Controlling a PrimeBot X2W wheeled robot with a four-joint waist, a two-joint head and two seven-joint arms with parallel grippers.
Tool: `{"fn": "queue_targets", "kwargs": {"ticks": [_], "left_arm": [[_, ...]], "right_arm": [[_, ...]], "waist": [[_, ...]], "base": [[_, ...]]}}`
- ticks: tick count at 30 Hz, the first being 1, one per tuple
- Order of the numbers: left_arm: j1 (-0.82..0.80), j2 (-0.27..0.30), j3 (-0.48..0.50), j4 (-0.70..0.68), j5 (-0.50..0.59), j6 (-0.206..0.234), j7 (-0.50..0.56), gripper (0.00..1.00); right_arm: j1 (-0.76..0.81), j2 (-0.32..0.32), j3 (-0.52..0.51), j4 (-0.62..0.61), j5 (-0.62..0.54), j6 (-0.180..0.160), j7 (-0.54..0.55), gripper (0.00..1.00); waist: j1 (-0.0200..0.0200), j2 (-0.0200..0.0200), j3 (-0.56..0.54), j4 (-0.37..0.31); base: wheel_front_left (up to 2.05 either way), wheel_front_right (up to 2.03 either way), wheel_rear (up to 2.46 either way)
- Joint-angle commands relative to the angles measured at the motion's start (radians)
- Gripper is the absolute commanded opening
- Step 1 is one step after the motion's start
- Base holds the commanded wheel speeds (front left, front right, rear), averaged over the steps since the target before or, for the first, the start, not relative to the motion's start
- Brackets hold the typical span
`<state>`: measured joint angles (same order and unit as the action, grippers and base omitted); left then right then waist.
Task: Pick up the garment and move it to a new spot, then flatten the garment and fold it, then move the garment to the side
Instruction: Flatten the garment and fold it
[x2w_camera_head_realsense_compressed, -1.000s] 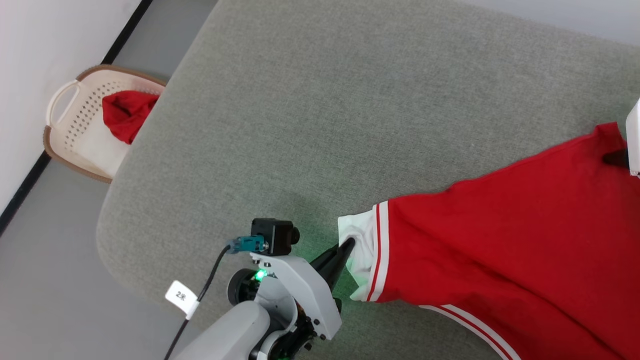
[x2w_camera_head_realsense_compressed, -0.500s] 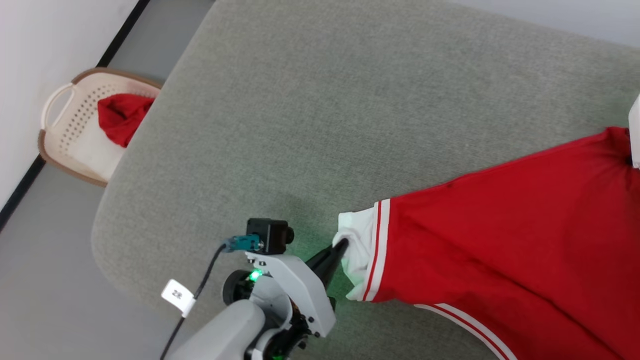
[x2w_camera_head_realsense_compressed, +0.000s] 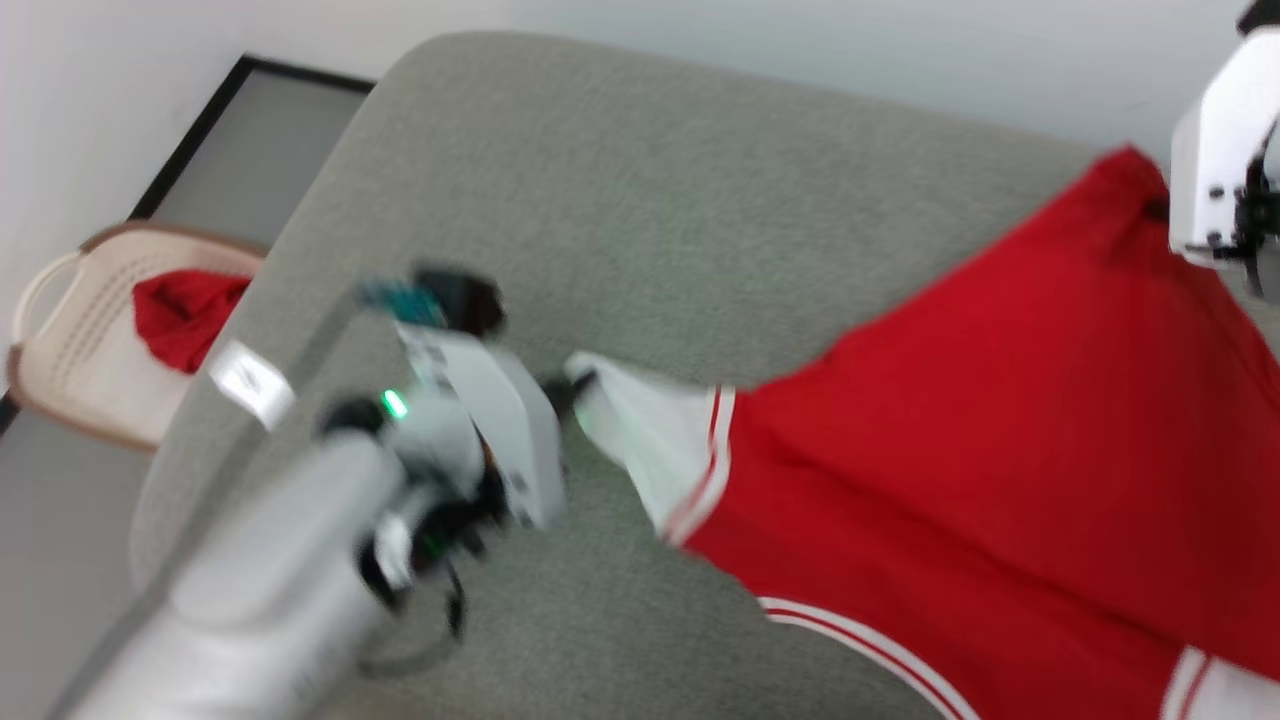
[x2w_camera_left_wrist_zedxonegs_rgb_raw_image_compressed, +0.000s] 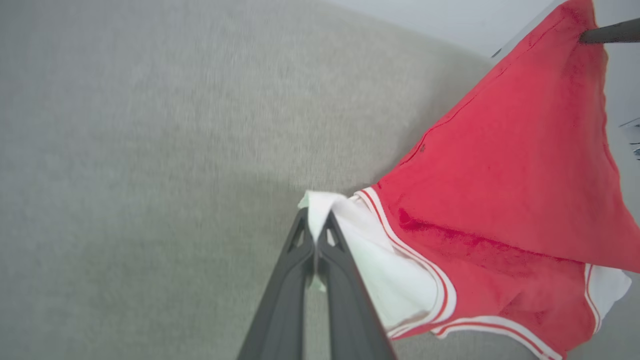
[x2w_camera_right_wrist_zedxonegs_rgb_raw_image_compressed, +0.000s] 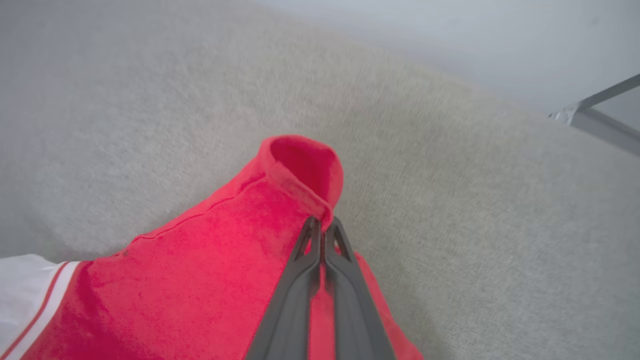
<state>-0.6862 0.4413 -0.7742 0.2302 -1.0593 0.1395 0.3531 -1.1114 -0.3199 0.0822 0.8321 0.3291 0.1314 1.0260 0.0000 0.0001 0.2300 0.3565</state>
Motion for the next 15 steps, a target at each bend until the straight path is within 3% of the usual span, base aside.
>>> {"fn": "queue_targets", "kwargs": {"ticks": [1, 4, 7, 15], "left_arm": [[-0.064, 0.027, 0.018, -0.005, -0.004, 0.011, 0.043, 0.0], [-0.165, 0.071, 0.03, 0.015, 0.02, 0.017, 0.102, 0.0], [-0.269, 0.087, 0.04, 0.055, 0.034, -0.005, 0.144, 0.0], [-0.519, 0.079, 0.061, 0.22, 0.088, -0.056, 0.162, 0.0]], "right_arm": [[-0.02, 0.005, 0.005, -0.025, 0.007, -0.001, -0.032, 0.0], [-0.033, 0.022, 0.014, -0.057, 0.014, -0.001, -0.086, 0.0], [-0.048, 0.034, 0.018, -0.08, 0.017, -0.001, -0.138, 0.0], [-0.086, 0.066, 0.039, -0.126, 0.032, -0.001, -0.285, 0.0]], "waist": [[0.0, -0.0001, -0.056, -0.058], [0.0, -0.0001, -0.08, -0.086], [0.0, -0.0001, -0.103, -0.115], [0.0, -0.0001, -0.152, -0.205]], "base": [[0.0, 0.0, 0.0], [0.0, 0.0, 0.0], [0.0, 0.0, 0.0], [0.0, 0.0, 0.0]]}}
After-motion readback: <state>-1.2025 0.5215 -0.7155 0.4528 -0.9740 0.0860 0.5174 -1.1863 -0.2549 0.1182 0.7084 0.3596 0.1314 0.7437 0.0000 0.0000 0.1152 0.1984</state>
